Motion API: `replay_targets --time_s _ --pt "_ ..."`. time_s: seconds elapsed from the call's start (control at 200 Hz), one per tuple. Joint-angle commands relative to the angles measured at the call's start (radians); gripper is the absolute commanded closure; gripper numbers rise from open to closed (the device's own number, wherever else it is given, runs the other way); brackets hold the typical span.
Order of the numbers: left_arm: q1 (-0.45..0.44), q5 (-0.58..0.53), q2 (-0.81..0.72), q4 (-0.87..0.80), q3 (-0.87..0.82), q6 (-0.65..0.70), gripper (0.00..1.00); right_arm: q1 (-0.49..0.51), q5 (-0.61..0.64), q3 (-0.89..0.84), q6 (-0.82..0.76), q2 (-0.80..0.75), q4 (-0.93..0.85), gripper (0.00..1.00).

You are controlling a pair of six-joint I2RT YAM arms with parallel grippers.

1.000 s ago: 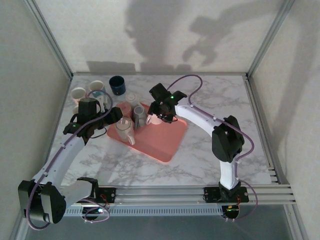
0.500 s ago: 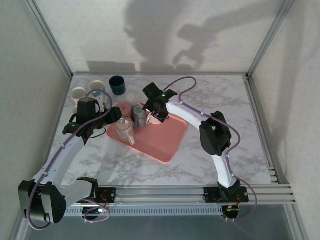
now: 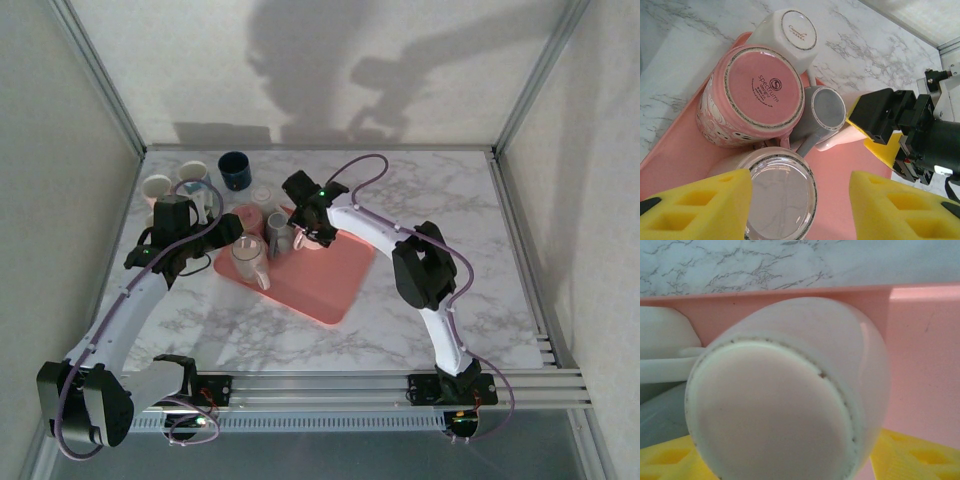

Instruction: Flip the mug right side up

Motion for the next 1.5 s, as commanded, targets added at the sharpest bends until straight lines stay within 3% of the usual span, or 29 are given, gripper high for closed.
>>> replay_targets --time_s 0.0,0.456,0.566,0.741,1.141,1.497 --pt "0.010 0.013 0.001 0.018 0.002 -0.002 0.47 0.005 0.084 -0.066 -0.064 -0.046 -0.050 0.30" --pt "0.011 0.021 0.031 0.040 0.005 -0.031 0.47 0.004 0.137 -0.302 -0.351 -0.278 -0.027 0.38" --pt "0.011 0.027 0.045 0.049 0.007 -0.038 0.47 0.004 0.103 -0.322 -0.345 -0.288 0.000 0.44" --pt "0.011 0.057 0.044 0.049 0.023 -0.025 0.47 0.009 0.042 -0.302 -0.327 -0.255 0.020 0.46" --pt "0.011 0.077 0.047 0.020 0.059 0.012 0.47 0.018 0.036 -0.294 -0.304 -0.206 0.021 0.61" --pt "0.011 0.074 0.030 0.025 0.042 0.002 0.47 0.021 0.053 -0.394 -0.406 -0.314 0.029 0.73"
